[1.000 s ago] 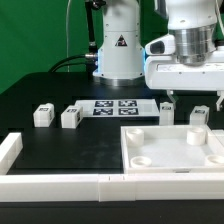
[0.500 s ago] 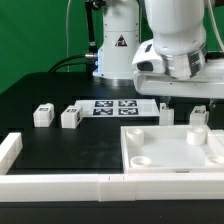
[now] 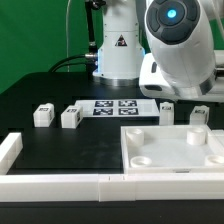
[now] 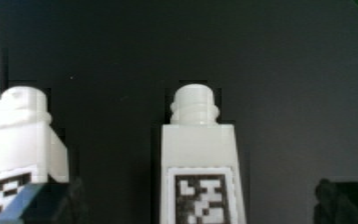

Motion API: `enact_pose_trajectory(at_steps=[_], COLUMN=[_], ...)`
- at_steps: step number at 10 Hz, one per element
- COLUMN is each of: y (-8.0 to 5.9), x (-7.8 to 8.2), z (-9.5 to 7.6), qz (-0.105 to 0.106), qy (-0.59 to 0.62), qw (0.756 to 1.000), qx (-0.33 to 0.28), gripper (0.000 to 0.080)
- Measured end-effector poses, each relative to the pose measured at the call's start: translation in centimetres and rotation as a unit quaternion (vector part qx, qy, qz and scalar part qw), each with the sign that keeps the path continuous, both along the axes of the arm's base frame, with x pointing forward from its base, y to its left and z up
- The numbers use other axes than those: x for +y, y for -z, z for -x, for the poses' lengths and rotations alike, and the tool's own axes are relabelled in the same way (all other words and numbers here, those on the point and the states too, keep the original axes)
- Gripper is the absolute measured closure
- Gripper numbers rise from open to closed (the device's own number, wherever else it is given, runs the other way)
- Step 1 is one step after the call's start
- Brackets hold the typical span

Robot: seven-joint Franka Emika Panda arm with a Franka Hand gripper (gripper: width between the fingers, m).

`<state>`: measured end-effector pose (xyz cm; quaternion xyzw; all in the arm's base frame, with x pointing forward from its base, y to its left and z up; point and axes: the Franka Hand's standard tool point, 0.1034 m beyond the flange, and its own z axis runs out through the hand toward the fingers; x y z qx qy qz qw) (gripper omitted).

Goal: Assemble one leg

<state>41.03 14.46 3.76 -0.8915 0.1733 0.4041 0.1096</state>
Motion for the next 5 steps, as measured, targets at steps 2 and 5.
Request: enact_pose_trajectory(at_steps=[2, 5], y=[1.2, 2.2], x=[0.2, 0.9], z=[0.8, 1.7], qz=[0.007, 0.015], qy=[0.0, -0.004], qw=[1.0, 1.0], qx=[-0.006, -0.01], gripper=[0.015, 0.015])
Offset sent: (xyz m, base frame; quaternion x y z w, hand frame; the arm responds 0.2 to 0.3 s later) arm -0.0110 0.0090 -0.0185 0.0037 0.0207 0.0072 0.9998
